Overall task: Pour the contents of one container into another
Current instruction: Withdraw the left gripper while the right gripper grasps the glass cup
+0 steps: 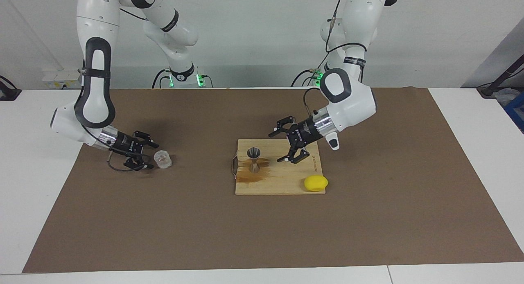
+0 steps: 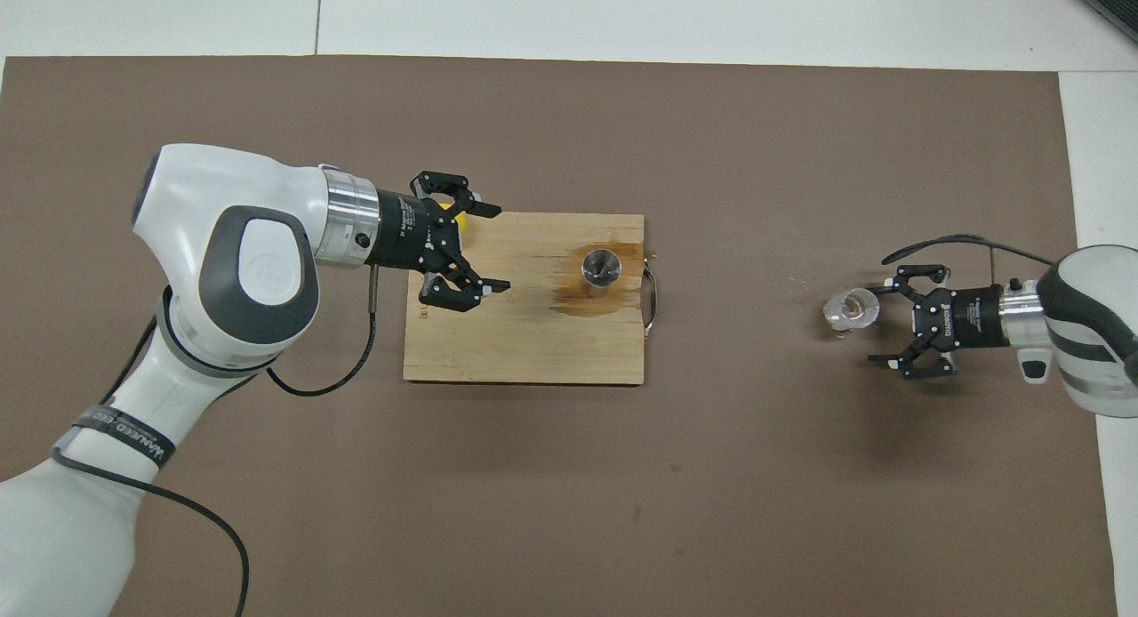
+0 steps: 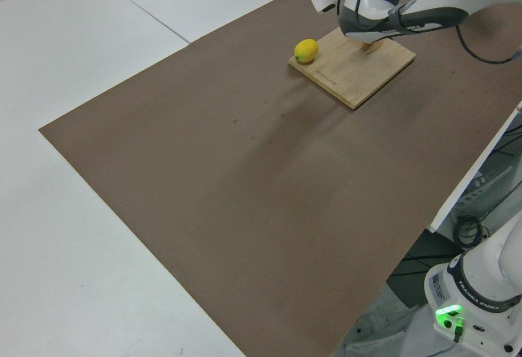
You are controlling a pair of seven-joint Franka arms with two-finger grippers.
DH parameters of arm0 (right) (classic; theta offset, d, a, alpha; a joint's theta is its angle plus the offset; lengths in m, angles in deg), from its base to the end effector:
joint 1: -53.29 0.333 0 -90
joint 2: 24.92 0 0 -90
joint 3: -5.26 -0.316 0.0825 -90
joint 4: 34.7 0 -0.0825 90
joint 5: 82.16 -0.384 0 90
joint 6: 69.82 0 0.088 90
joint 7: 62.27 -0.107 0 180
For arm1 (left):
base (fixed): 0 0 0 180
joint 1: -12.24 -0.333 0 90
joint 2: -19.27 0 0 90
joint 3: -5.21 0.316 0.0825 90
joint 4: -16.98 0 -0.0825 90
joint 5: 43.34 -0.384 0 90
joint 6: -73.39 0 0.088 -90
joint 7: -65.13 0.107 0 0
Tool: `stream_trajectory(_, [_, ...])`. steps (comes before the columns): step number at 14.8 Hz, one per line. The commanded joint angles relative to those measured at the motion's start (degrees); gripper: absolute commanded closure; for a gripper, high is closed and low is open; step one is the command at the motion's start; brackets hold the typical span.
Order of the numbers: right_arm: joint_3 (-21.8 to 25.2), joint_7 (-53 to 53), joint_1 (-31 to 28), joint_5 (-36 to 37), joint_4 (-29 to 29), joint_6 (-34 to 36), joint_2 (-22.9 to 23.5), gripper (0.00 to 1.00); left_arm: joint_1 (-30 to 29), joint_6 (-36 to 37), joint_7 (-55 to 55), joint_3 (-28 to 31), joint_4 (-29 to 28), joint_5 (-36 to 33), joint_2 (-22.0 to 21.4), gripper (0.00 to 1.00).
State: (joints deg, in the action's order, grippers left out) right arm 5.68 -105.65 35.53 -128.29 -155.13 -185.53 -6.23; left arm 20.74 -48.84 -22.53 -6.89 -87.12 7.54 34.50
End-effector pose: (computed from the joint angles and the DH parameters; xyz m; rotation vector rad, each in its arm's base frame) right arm 0.5308 -0.1301 0.2480 -1.7658 1.8017 0.6754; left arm 0.5892 -0.2478 0.4170 1.6901 1.8478 -0.8378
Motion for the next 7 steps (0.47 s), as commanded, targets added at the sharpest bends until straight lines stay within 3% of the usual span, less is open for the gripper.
stream_trajectory(1, [-0.4,3.1,-0.1,-2.1,-2.3,-2.5,-1.8,0.00,-2.1,5.4,-0.8,-0.2,5.3,-11.7,0.4,0.00])
stream_trajectory(7, [-0.9,4.4,1.5,-3.5,-2.1,-5.1,-1.4,0.00,-3.8,5.2,0.8,0.0,10.2,-34.2,-0.2,0.00])
